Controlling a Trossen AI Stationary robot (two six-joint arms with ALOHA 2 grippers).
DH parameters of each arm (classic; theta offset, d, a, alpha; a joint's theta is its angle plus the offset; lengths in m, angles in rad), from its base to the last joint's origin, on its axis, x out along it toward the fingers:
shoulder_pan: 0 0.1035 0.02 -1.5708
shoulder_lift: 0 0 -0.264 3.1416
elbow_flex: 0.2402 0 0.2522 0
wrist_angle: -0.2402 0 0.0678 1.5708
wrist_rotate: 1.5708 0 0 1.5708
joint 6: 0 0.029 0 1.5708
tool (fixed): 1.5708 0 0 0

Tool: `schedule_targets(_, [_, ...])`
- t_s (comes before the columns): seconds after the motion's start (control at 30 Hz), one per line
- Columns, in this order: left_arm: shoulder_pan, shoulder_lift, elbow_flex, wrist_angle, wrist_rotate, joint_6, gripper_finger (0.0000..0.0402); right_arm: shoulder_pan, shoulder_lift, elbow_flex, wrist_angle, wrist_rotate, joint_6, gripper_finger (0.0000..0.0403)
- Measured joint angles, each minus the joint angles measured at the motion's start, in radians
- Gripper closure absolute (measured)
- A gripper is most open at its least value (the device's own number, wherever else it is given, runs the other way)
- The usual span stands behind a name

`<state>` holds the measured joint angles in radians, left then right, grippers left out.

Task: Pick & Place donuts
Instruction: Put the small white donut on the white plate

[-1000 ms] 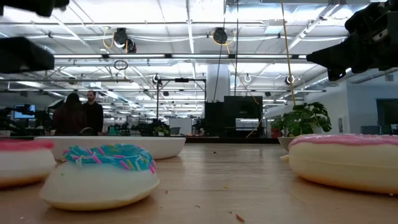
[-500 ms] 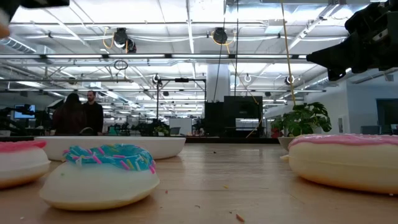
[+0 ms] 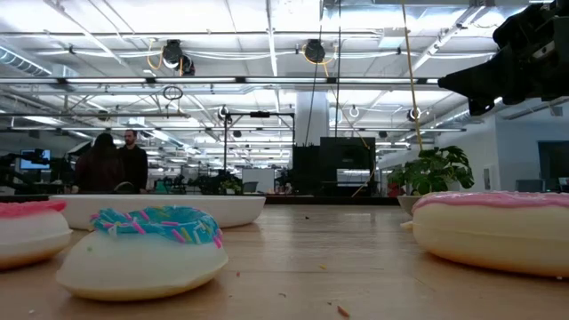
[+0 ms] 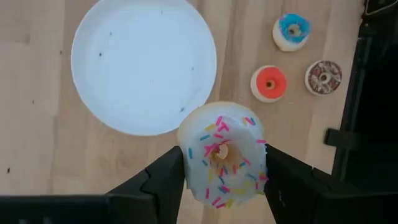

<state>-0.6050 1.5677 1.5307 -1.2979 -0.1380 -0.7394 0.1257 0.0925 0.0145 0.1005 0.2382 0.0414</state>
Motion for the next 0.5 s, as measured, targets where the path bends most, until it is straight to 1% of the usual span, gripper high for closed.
schedule_targets(0.2, [0.002,0.002,0.000,-0.003,0.007,0.000,0.0204,0.000,0.000,0.000,0.000,0.000,0.017,0.0403])
schedule_targets(0.33, [0.028,0.002,0.000,-0.010,0.011,0.004,0.0204,0.000,0.000,0.000,-0.001,0.000,0.022,0.0403])
schedule_targets(0.5, [0.092,0.002,0.000,-0.033,0.070,0.034,0.0204,0.000,0.000,0.000,-0.001,0.000,0.022,0.0403])
